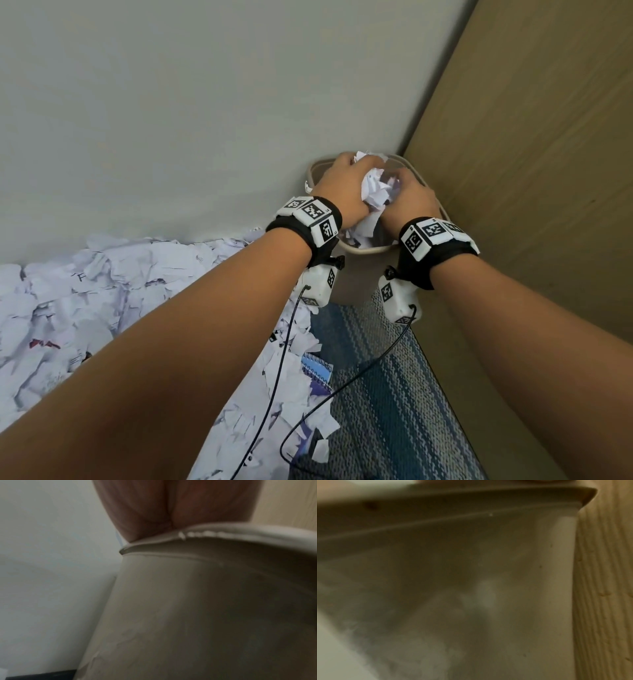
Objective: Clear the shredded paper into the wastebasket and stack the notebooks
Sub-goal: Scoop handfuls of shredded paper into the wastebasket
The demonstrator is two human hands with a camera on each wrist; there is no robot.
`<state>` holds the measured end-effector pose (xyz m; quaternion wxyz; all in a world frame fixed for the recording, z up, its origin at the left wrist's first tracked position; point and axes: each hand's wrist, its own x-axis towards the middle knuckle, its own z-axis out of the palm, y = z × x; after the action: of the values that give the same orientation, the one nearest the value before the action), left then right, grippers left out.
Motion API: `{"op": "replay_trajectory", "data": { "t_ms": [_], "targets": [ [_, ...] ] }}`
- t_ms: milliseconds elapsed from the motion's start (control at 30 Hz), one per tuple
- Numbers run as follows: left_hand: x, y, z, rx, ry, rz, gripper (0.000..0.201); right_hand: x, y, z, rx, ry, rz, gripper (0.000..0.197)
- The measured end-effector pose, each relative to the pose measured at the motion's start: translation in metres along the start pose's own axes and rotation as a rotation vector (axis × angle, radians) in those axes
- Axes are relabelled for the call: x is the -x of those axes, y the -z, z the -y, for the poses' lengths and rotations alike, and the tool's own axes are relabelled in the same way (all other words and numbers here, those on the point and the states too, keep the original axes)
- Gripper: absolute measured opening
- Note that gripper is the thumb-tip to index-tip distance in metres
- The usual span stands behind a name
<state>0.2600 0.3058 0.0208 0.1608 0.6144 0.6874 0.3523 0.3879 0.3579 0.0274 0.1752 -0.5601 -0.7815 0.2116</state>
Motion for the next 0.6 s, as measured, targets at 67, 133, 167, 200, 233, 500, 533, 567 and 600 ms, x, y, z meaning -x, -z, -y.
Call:
{"op": "replay_trajectory", "data": {
  "t_ms": [67,133,167,200,233,500,533,567,600],
  "targets": [
    [0.000,0.003,0.000,0.015,-0.013,-0.008,0.070,0.001,0.000,0.001,-0.012,-0.005,-0.029,0.053],
    [0.001,0.006,-0.001,0.042,-0.002,0.010,0.074,0.000,0.000,0.001,-0.019,-0.028,-0.049,0.058],
    [0.002,0.006,-0.001,0.040,0.008,0.016,0.072,0.000,0.000,0.002,-0.018,-0.038,-0.052,0.056],
    [0.002,0.006,-0.001,0.008,0.016,0.019,0.065,0.000,-0.001,0.002,-0.011,-0.042,-0.052,0.052],
    [0.003,0.004,0.000,-0.045,0.019,0.020,0.055,0.000,-0.002,0.002,0.006,-0.037,-0.052,0.044],
    [0.005,0.004,-0.002,-0.018,-0.036,0.095,0.094,0.000,0.001,0.001,0.022,-0.057,-0.100,0.028],
    [0.006,0.005,-0.002,-0.003,-0.042,0.110,0.091,0.001,0.002,0.002,-0.001,-0.063,-0.108,0.026],
    [0.008,0.006,-0.002,0.018,-0.047,0.128,0.086,0.001,0.003,0.003,-0.021,-0.072,-0.118,0.024],
    [0.011,0.007,0.000,0.040,-0.050,0.145,0.080,0.001,0.004,0.004,-0.035,-0.081,-0.129,0.020]
  ]
}}
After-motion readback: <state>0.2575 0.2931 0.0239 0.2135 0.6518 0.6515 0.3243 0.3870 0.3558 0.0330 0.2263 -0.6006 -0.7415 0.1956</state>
